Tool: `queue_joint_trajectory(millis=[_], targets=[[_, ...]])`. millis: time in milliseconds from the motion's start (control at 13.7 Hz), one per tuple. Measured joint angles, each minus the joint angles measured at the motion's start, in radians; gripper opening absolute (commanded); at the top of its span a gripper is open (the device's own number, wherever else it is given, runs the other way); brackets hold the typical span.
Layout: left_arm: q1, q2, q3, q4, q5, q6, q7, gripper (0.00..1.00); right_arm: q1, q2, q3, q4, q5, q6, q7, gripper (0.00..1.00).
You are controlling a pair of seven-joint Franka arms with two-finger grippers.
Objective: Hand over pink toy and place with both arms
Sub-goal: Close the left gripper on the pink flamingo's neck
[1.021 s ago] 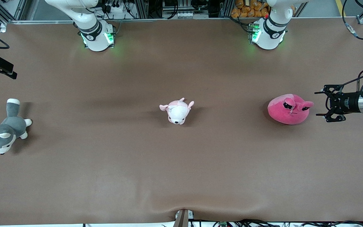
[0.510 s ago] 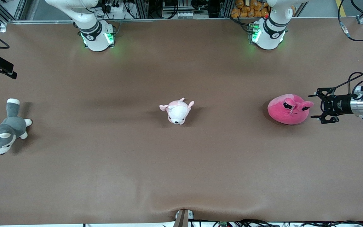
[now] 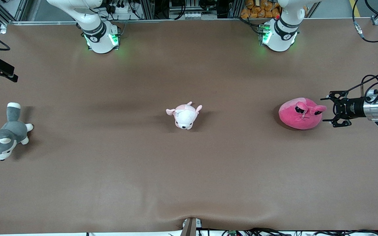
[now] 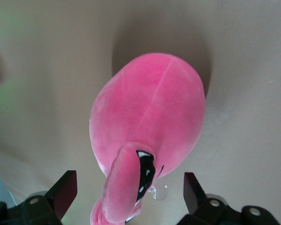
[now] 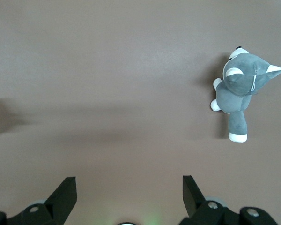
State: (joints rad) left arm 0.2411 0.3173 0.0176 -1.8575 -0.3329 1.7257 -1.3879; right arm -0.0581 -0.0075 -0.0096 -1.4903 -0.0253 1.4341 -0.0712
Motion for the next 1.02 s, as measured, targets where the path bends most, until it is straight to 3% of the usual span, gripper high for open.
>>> queue_joint_trajectory(millis=[219, 292, 365, 583, 1021], targets=[[0.0, 0.0, 0.0, -0.007, -0.019, 0.005, 0.02, 1.0, 0.0, 0.0, 0.001, 0.0, 0.0, 0.0, 0.0, 1.0], [0.001, 0.0, 0.0, -0.007, -0.025, 0.005, 0.022, 0.94, 0.0, 0.0, 0.001, 0.0, 0.0, 0.0, 0.0, 1.0], [0.002, 0.0, 0.0, -0.009, -0.033, 0.006, 0.023, 0.77, 0.0, 0.0, 0.001, 0.0, 0.0, 0.0, 0.0, 1.0], [0.01, 0.0, 0.0, -0.019, -0.05, 0.012, 0.027, 0.66, 0.0, 0.0, 0.001, 0.0, 0.0, 0.0, 0.0, 1.0], [0.017, 0.001, 0.0, -0.026, -0.054, 0.023, 0.03, 0.31, 0.003, 0.0, 0.004, 0.001, 0.0, 0.0, 0.0, 1.0]])
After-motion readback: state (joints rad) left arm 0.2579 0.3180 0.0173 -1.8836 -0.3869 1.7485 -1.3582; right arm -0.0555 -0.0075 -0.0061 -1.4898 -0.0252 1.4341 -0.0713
